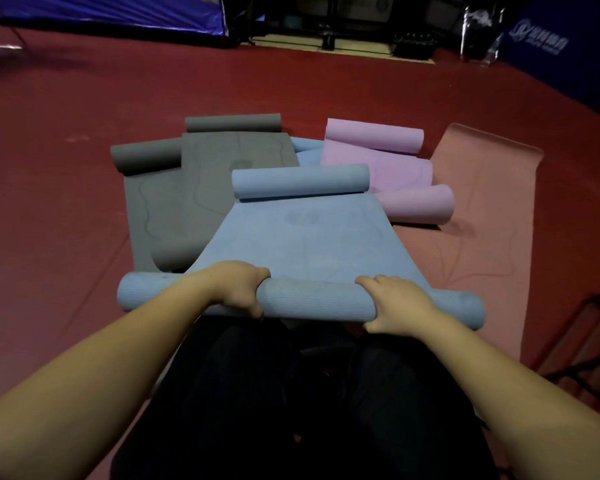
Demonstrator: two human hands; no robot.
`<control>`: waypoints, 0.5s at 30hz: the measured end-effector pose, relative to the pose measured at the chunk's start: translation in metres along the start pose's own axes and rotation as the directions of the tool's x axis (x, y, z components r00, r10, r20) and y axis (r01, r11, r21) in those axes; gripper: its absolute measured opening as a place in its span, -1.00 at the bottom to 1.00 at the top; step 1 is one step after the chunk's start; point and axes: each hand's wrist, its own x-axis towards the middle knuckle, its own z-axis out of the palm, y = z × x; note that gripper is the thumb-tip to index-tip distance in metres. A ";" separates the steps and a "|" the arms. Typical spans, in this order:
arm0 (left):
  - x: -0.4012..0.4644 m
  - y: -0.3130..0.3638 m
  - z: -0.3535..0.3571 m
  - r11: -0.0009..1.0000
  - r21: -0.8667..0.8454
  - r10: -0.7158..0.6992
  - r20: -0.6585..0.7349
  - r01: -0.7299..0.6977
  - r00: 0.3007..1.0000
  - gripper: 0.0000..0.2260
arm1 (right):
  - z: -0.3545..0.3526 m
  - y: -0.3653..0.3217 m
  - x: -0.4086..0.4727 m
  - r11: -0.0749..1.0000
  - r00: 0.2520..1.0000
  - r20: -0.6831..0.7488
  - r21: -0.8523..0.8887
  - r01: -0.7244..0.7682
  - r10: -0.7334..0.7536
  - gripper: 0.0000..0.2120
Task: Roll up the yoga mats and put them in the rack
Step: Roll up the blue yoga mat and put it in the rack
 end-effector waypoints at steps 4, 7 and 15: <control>-0.009 0.001 -0.007 0.991 -0.131 0.006 0.153 0.015 0.988 -0.53 | -0.017 0.003 -0.002 0.994 0.984 0.160 0.091 0.060 -0.074 -0.29; -0.011 -0.003 -0.007 0.980 -0.199 0.020 0.202 0.021 0.979 -0.56 | -0.027 0.000 0.001 0.989 0.959 0.267 0.132 0.059 -0.093 -0.30; -0.019 -0.013 0.018 0.985 -0.107 0.112 -0.228 -0.139 0.967 -0.36 | -0.036 0.008 0.034 0.962 0.846 0.524 0.269 -0.056 -0.097 -0.41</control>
